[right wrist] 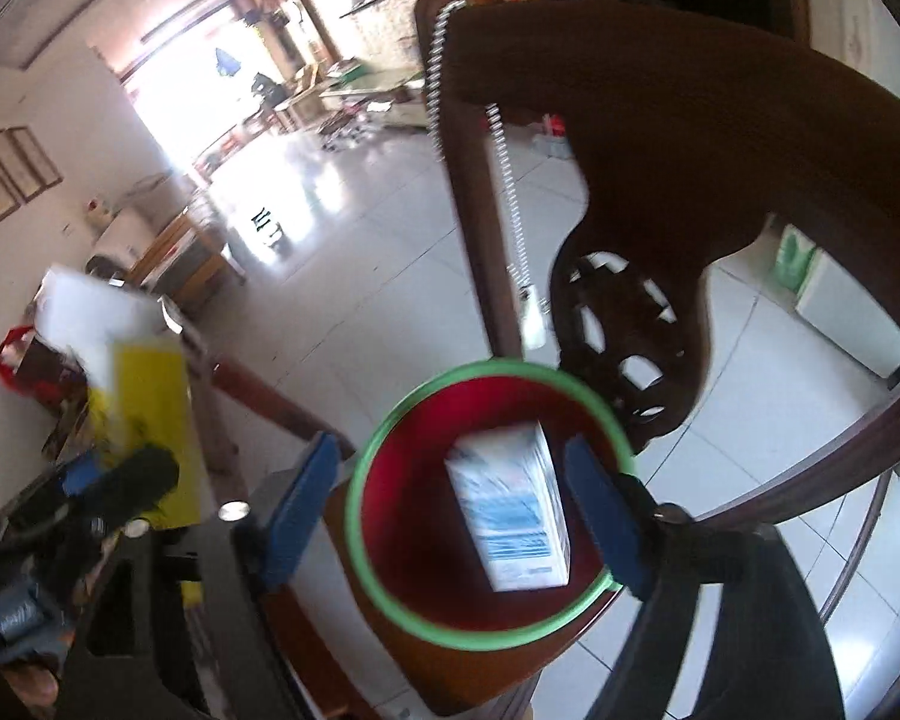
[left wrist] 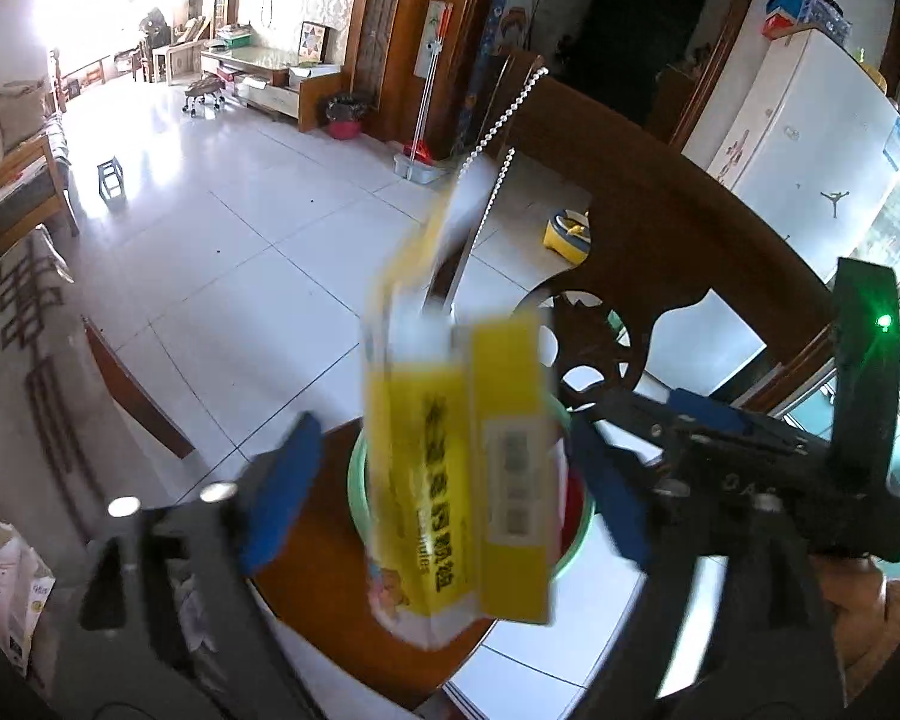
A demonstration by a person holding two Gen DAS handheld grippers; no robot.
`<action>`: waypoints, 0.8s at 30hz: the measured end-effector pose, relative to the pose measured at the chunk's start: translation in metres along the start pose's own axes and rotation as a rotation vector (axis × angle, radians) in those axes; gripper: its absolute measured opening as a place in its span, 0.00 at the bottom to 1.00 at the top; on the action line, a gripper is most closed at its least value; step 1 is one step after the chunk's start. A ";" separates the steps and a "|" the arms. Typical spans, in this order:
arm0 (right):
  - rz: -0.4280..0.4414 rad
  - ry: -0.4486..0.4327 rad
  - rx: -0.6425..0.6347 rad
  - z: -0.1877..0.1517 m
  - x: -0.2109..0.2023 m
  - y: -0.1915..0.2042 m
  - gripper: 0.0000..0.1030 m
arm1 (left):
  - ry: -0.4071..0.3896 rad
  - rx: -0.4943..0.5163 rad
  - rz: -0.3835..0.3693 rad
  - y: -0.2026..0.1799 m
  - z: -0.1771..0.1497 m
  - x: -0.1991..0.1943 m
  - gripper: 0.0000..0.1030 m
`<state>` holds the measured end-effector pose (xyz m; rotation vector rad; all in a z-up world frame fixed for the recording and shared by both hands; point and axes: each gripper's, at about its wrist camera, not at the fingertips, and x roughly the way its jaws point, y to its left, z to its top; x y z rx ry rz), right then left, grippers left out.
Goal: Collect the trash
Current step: 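Carry both items to the red bucket and open both tools to drop them, then grasp the pink wrapper with the right tool while the left tool grasps the orange bag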
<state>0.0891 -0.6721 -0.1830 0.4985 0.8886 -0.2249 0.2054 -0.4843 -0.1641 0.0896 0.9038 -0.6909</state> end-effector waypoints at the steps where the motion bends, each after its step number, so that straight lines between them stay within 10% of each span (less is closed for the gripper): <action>1: -0.006 -0.008 0.004 0.000 -0.005 -0.001 0.75 | -0.002 0.002 -0.003 0.000 0.000 0.000 0.82; 11: -0.009 -0.056 -0.041 -0.024 -0.059 0.023 0.75 | -0.071 -0.059 0.002 0.023 -0.013 -0.061 0.82; 24: 0.124 -0.063 -0.275 -0.082 -0.102 0.148 0.75 | -0.222 -0.244 0.193 0.107 -0.104 -0.235 0.83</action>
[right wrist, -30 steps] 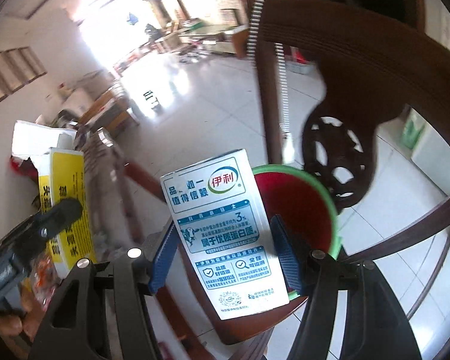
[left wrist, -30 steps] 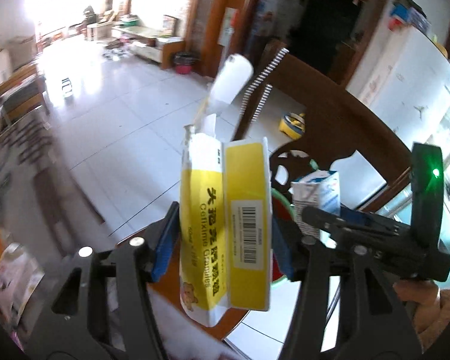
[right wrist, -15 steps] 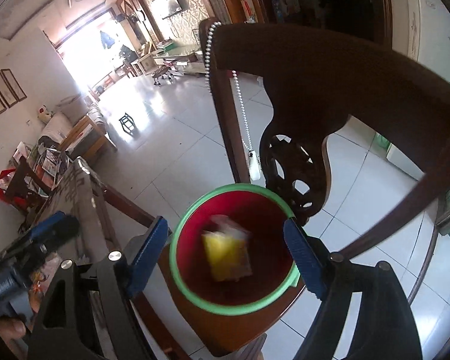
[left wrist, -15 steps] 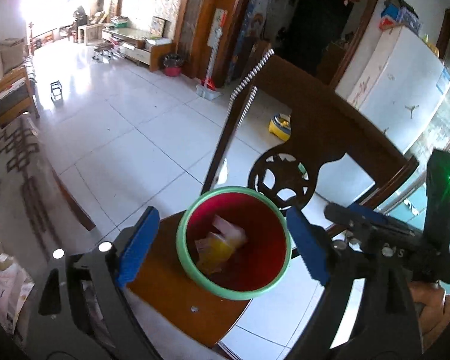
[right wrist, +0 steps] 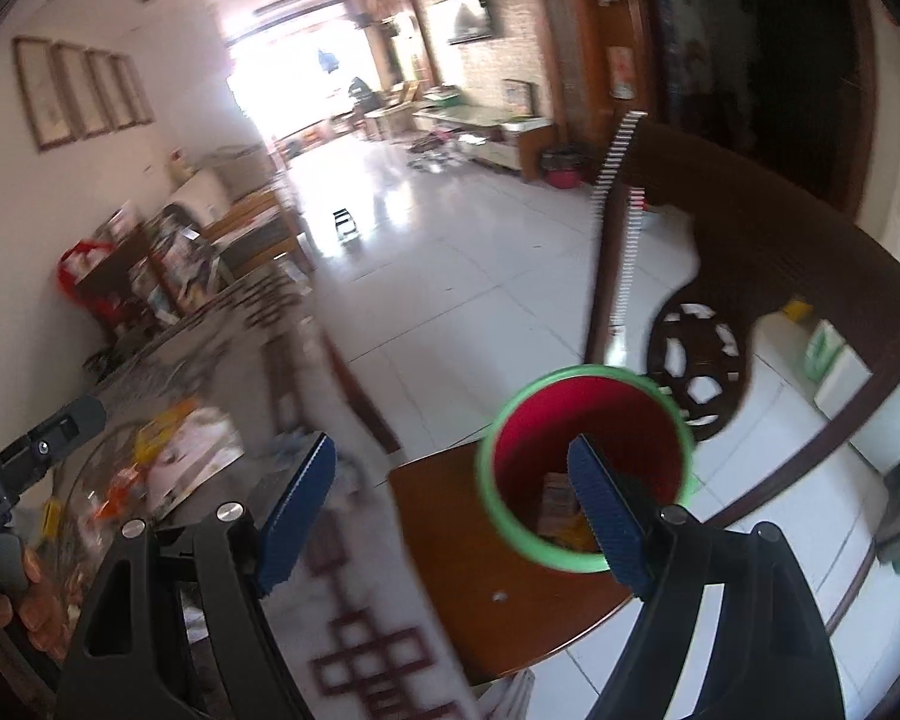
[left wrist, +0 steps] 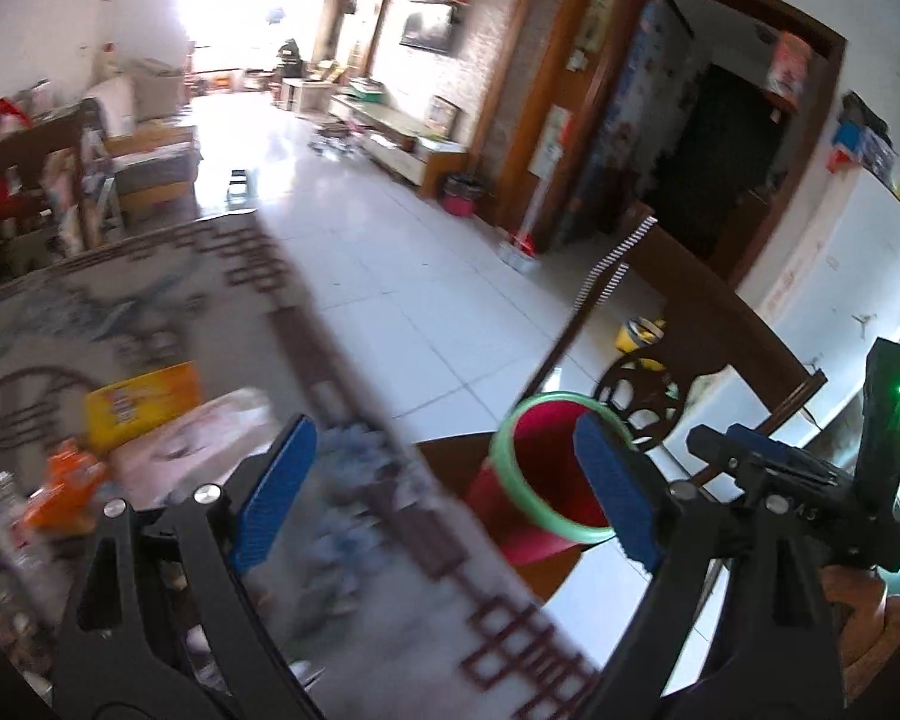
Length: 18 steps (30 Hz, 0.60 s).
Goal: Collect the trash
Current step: 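Grasp the pink wrapper with the right tool while the left tool grasps the orange bag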
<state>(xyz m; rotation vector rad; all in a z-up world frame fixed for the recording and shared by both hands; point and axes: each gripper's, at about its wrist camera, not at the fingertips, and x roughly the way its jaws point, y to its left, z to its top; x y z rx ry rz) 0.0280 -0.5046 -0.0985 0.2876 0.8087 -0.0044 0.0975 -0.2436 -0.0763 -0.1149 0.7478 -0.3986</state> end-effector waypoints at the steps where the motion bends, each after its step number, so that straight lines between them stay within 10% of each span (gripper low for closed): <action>1: 0.014 0.007 -0.009 -0.003 0.002 0.009 0.75 | -0.007 -0.010 0.009 0.009 -0.004 -0.009 0.83; 18: 0.245 0.280 -0.236 -0.067 0.064 0.226 0.75 | -0.027 -0.213 0.288 0.207 -0.068 -0.124 0.84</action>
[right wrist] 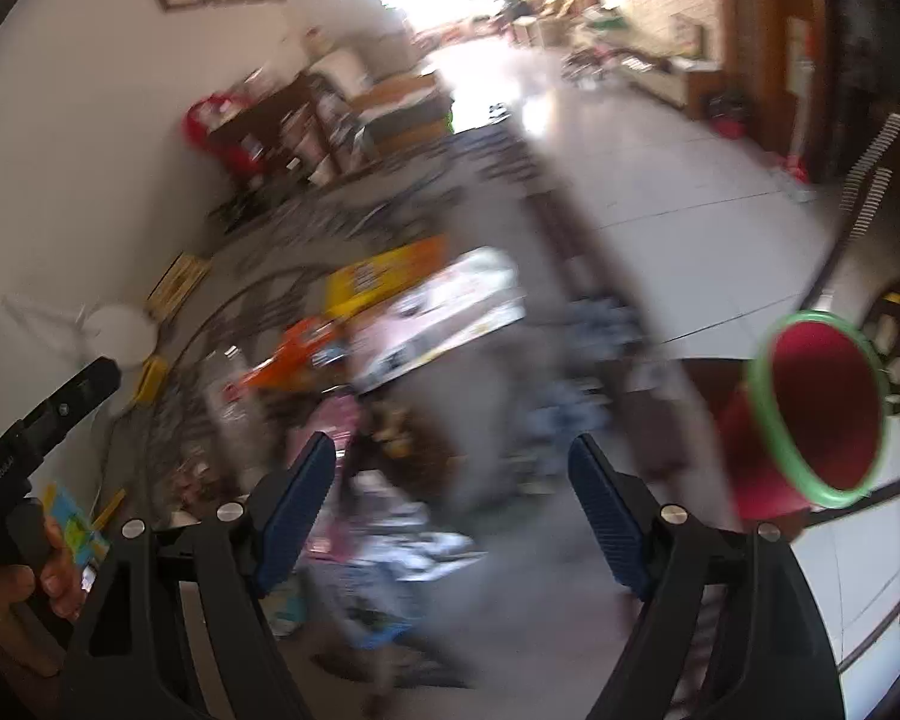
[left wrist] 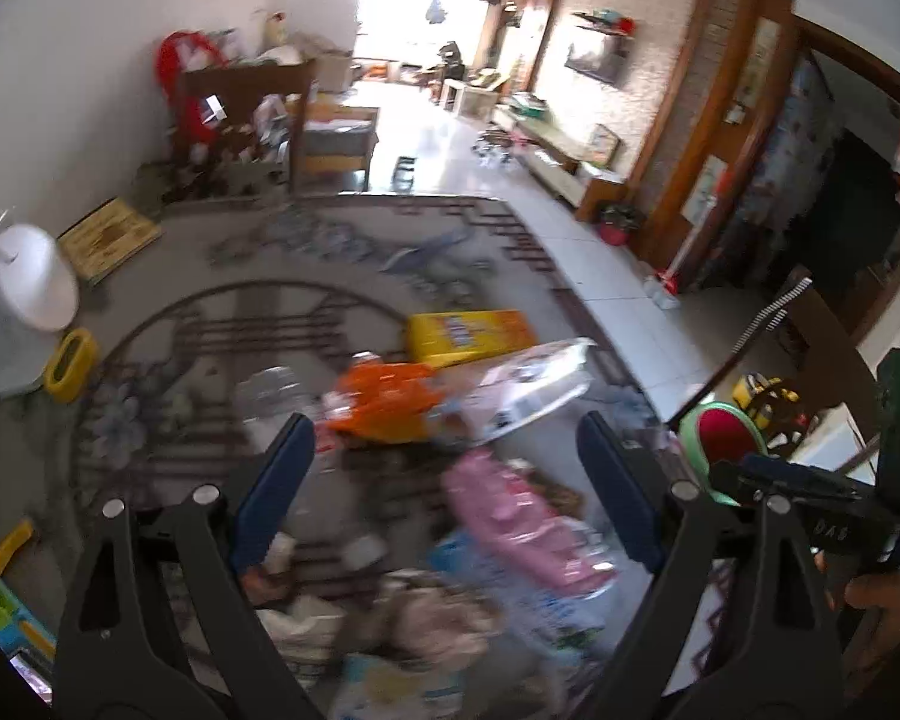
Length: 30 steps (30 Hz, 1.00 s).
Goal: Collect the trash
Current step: 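Grasp the pink wrapper with the right tool while the left tool grasps the orange bag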
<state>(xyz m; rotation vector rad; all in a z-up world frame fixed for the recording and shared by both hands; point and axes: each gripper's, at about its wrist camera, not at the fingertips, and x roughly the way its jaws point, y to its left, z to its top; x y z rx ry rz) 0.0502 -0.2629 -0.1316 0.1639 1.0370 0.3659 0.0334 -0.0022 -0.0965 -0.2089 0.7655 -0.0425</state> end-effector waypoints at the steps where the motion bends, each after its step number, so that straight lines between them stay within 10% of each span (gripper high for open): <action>1: 0.003 0.019 -0.018 0.001 0.009 0.009 0.75 | -0.003 -0.009 0.006 0.008 -0.001 -0.003 0.84; 12: -0.017 0.283 -0.179 -0.003 0.106 0.073 0.73 | -0.022 -0.062 0.018 0.060 0.006 -0.003 0.84; 19: -0.036 0.369 -0.212 -0.010 0.130 0.081 0.48 | -0.008 -0.145 0.038 0.087 -0.002 0.003 0.84; 30: 0.034 0.196 -0.139 0.007 0.075 0.072 0.22 | 0.053 -0.144 0.013 0.078 0.001 0.030 0.84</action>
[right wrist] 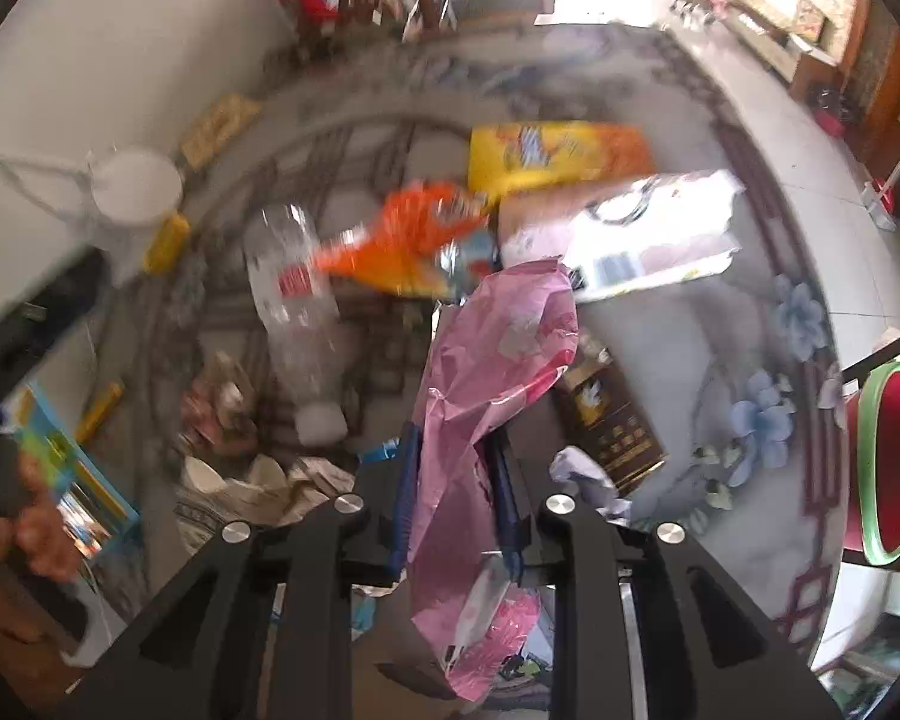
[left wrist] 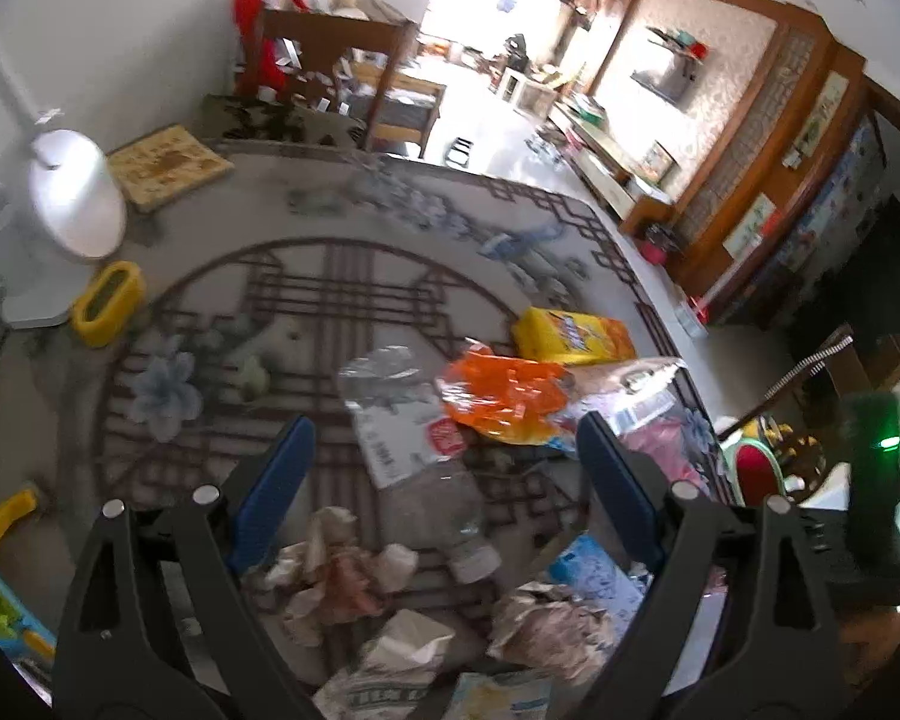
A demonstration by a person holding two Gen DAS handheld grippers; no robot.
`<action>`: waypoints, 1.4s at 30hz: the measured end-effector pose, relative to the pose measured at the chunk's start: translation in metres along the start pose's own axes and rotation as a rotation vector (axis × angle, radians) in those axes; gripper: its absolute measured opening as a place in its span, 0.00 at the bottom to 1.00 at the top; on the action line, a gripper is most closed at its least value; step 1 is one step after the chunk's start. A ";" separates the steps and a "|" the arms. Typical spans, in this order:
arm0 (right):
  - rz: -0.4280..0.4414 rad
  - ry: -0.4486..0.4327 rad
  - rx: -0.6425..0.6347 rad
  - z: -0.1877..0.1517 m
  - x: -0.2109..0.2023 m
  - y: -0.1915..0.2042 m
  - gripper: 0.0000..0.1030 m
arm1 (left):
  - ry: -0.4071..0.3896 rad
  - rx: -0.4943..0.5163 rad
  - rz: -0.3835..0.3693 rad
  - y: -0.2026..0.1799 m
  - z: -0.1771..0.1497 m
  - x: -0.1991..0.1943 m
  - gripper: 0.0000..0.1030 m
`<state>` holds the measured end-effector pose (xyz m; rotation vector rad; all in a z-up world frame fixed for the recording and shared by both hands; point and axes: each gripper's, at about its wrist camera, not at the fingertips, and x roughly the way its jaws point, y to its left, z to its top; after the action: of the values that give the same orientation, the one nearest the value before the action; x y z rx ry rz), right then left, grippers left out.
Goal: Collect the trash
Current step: 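Grasp the pink wrapper with the right tool while the left tool grasps the orange bag, then carry the pink wrapper and orange bag to the red bucket and release both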
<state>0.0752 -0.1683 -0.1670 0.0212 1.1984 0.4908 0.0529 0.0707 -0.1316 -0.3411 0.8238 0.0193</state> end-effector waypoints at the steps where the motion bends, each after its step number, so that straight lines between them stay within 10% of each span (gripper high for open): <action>1: -0.005 -0.038 0.016 0.001 -0.011 -0.003 0.22 | 0.016 0.014 -0.016 -0.008 0.002 0.009 0.84; 19: 0.033 -0.074 0.202 -0.009 -0.022 -0.055 0.27 | 0.292 0.134 0.032 -0.058 0.009 0.192 0.75; 25: 0.022 -0.092 0.207 -0.008 -0.024 -0.059 0.27 | 0.236 0.161 0.034 -0.061 0.012 0.182 0.50; 42: 0.020 -0.189 0.129 -0.006 -0.056 -0.026 0.27 | 0.052 0.053 -0.064 -0.069 0.020 0.049 0.50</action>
<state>0.0636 -0.2139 -0.1270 0.1862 1.0437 0.4182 0.1109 0.0056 -0.1345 -0.3184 0.8627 -0.0710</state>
